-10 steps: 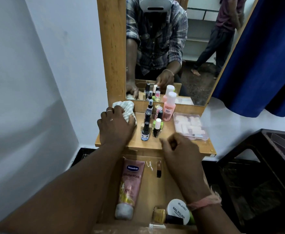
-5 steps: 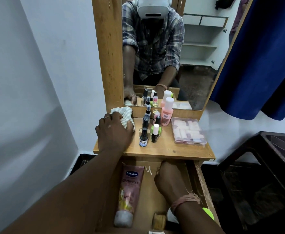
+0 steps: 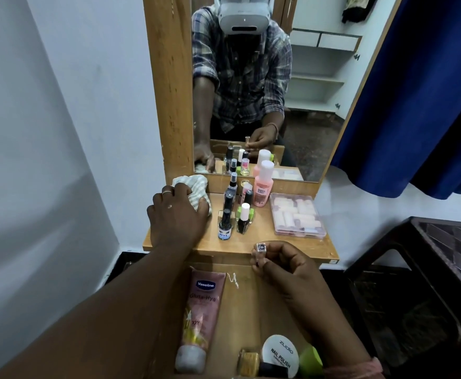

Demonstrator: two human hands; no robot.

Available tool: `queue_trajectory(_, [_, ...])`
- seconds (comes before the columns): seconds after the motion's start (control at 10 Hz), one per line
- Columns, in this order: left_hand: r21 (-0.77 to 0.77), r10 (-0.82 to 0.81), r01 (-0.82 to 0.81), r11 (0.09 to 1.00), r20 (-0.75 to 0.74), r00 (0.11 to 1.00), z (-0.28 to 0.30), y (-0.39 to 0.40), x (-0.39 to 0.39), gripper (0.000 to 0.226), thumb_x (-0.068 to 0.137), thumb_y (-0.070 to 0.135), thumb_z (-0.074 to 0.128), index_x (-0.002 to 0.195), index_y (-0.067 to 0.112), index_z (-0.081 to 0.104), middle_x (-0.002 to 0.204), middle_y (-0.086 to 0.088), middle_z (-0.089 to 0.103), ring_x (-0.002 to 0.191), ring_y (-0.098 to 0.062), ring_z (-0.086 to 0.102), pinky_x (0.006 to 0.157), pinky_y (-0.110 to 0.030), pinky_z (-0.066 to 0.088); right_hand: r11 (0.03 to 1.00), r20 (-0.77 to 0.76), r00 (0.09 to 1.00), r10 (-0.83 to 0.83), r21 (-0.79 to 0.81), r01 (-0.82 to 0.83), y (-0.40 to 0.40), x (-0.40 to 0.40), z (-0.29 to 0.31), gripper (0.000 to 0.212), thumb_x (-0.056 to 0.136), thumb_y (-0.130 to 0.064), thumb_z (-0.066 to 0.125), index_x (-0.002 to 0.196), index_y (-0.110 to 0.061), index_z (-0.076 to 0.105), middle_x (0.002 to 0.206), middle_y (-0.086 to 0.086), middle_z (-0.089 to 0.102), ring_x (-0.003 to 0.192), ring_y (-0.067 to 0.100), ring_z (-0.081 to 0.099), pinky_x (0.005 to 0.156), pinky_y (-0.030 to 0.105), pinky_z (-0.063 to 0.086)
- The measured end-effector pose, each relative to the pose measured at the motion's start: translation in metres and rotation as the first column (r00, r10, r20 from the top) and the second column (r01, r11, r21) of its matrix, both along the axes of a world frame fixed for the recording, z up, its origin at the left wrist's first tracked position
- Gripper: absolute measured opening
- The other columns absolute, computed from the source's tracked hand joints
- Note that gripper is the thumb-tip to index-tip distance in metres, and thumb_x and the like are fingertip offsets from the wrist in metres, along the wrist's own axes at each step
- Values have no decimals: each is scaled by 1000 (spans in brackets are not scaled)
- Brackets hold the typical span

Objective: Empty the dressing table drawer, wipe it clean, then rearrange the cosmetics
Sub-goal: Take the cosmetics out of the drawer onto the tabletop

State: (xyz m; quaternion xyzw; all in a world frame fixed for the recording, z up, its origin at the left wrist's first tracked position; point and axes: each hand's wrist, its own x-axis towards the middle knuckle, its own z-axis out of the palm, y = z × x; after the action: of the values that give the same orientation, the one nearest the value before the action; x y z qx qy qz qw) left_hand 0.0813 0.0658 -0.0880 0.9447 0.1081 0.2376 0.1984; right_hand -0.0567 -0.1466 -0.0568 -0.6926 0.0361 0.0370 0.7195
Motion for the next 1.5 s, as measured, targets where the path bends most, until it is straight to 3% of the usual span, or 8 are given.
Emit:
queue_trajectory(0.1, [-3, -3, 3, 1000, 3, 1000, -1, 0, 0, 45, 93, 57, 49, 125, 25, 55, 125, -9, 60, 116, -30, 53, 95, -47, 45, 996, 20, 997, -72, 46, 71, 4, 5, 3, 14, 94, -10, 68, 106, -13, 74, 102, 16, 71, 91, 24, 72, 81, 33, 61])
queue_trajectory(0.2, [-17, -6, 6, 1000, 3, 1000, -2, 1, 0, 45, 93, 56, 50, 126, 26, 55, 127, -8, 60, 117, -30, 52, 96, -47, 43, 960, 134, 973, -188, -184, 211, 1, 19, 5, 12, 94, -17, 69, 104, -21, 74, 89, 7, 71, 68, 13, 69, 63, 23, 57])
queue_trajectory(0.3, [-15, -6, 6, 1000, -1, 1000, -1, 1, 1, 45, 93, 56, 50, 126, 26, 55, 128, -9, 60, 118, -30, 52, 97, -47, 43, 846, 306, 918, -253, -390, 363, -3, 42, 11, 10, 89, -20, 76, 96, -24, 71, 83, -5, 72, 73, 13, 69, 67, 31, 57])
queue_trajectory(0.4, [-8, -2, 2, 1000, -2, 1000, -1, 1, 2, 45, 93, 57, 50, 125, 26, 55, 127, -9, 60, 117, -30, 53, 96, -47, 44, 731, 403, 893, -202, -545, 411, -2, 69, 24, 14, 88, -14, 74, 92, -22, 64, 85, -12, 64, 78, 3, 61, 67, 13, 45])
queue_trajectory(0.5, [-5, -3, 3, 1000, 4, 1000, -2, 2, 2, 45, 93, 57, 51, 125, 26, 56, 126, -8, 61, 116, -30, 54, 95, -47, 45, 615, 422, 902, -85, -690, 381, 1, 93, 35, 19, 87, -3, 69, 93, -21, 63, 89, -8, 63, 80, 4, 56, 62, 9, 35])
queue_trajectory(0.6, [-5, 1, -1, 1000, 5, 1000, -3, 1, 3, 44, 93, 56, 50, 124, 26, 56, 126, -8, 61, 116, -30, 54, 95, -47, 45, 565, 395, 918, -22, -753, 337, 3, 107, 40, 24, 89, 1, 64, 101, -19, 66, 97, -3, 67, 86, 11, 57, 67, 20, 40])
queue_trajectory(0.8, [-6, -1, 1, 1000, 1, 1000, -2, 1, 2, 45, 93, 57, 49, 126, 26, 55, 127, -8, 60, 117, -29, 53, 96, -46, 44, 577, 386, 922, 23, -758, 303, 7, 118, 39, 30, 90, 2, 60, 112, -18, 59, 101, 2, 69, 84, 14, 57, 63, 24, 41])
queue_trajectory(1.5, [2, 5, -5, 1000, -2, 1000, -2, 1, 2, 46, 93, 57, 47, 126, 26, 55, 127, -8, 59, 117, -29, 53, 96, -46, 44, 695, 479, 866, -146, -573, 434, 8, 117, 14, 23, 86, -6, 69, 89, -16, 48, 74, -8, 56, 67, 4, 52, 55, 22, 36])
